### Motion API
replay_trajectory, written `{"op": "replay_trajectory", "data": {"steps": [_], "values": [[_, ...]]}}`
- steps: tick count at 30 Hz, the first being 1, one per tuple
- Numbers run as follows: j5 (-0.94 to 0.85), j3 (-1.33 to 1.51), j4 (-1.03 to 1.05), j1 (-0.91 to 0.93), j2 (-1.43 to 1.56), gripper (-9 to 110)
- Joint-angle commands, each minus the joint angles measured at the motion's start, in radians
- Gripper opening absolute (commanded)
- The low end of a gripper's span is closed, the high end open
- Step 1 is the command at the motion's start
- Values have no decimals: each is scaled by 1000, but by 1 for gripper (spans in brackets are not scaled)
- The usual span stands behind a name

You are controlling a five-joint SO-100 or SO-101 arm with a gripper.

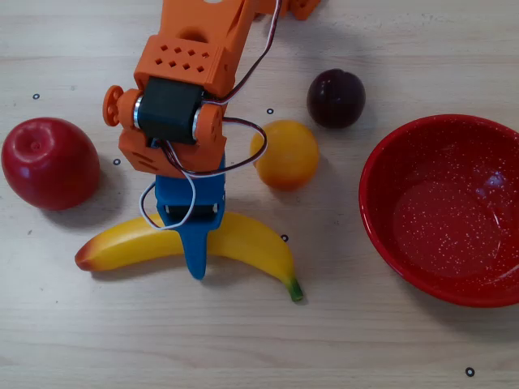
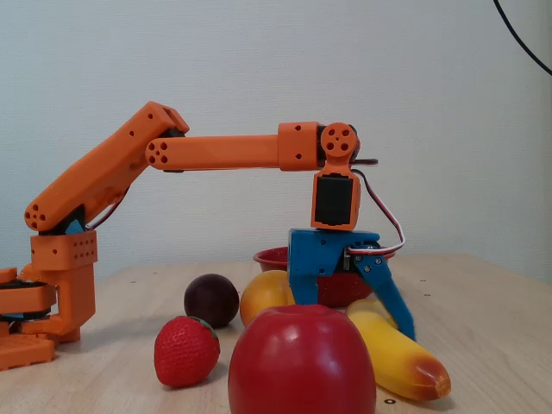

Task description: Put the banana in the red bowl.

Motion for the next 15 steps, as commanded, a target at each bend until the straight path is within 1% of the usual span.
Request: {"op": "replay_trajectory", "data": {"steps": [1,11,15], "values": [[-28,-55,-51,3,40,33],[0,-41,-49,5,49,13],[0,-31,-40,3,52,0]]}}
